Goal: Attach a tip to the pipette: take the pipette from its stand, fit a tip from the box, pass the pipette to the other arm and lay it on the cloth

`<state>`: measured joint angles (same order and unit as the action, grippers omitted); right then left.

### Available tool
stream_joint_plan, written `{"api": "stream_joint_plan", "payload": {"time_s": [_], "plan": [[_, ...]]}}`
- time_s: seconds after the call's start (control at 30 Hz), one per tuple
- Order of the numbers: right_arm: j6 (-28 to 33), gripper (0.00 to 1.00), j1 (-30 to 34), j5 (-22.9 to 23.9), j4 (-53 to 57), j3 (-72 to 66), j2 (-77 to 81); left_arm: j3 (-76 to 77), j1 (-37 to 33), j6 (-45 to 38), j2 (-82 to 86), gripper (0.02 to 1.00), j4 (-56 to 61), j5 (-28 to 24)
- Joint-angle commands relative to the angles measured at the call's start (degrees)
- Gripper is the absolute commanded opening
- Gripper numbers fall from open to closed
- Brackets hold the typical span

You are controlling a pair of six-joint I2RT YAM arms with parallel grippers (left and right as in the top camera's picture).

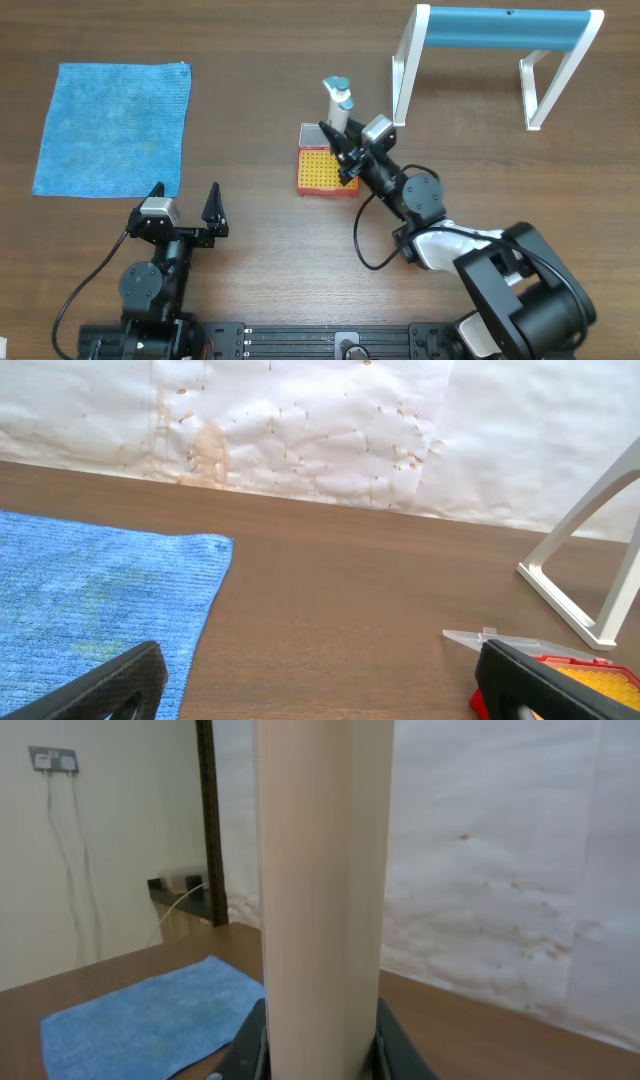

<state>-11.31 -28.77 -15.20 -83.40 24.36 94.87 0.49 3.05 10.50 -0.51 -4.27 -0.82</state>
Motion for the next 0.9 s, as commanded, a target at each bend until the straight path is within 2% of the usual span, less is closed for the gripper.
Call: {"api": "stream_joint_plan", "payload": {"time_s": [0.03,0.1,0.2,0.9], "plan": [[-0.87,0.077,-2.19,-0.28,-0.50,0.79,5.33,-0.17,-0.09,-0.52,0.31,0.998,-0.24,0.81],[-0.81,0.080,-2.19,-0.28,-0.50,2.32,7.69,-0.17,-0.09,-0.52,0.31,0.998,-0.24,0.81],[2.38,0.080,-2.14,-0.28,-0.48,2.80,9.99,-0.17,-0.09,-0.52,0.31,0.998,-0.24,0.81],[2.36,0.080,-2.12,-0.37,-0.31,5.07,12.63,-0.17,-0.09,-0.52,0.31,0.998,-0.24,0.81]]}}
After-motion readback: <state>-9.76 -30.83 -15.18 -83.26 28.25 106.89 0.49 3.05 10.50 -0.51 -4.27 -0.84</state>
